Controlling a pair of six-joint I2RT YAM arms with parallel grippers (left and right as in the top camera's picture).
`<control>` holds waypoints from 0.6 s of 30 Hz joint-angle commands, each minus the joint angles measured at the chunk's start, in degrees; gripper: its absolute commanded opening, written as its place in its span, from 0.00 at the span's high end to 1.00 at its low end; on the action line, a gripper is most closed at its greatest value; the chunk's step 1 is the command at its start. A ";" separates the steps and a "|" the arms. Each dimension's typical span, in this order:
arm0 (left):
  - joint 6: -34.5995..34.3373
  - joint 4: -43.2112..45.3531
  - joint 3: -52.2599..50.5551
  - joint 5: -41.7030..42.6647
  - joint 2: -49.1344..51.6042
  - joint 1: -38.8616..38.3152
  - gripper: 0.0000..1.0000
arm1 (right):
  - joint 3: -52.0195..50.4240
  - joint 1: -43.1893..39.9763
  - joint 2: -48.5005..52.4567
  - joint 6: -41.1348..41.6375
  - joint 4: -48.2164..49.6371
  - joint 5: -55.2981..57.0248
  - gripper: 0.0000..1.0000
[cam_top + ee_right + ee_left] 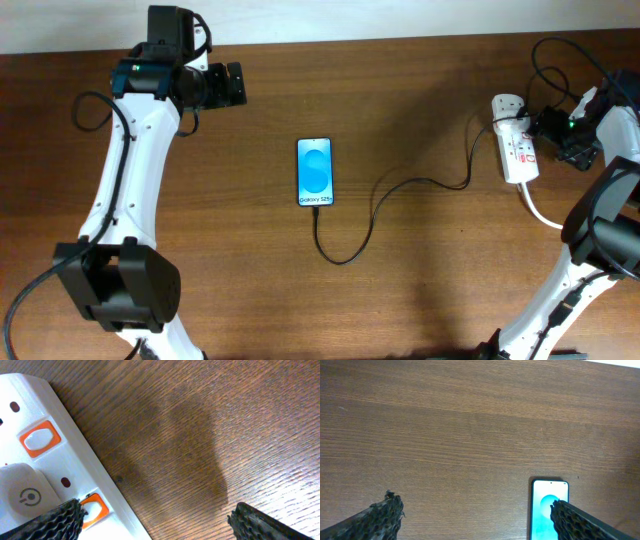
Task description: Plug charger to phone and switch on socket
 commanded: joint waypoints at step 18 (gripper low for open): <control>0.55 0.09 -0.04 -0.66 0.39 0.04 0.01 | -0.55 4.66 2.56 -3.04 -2.19 -2.60 0.01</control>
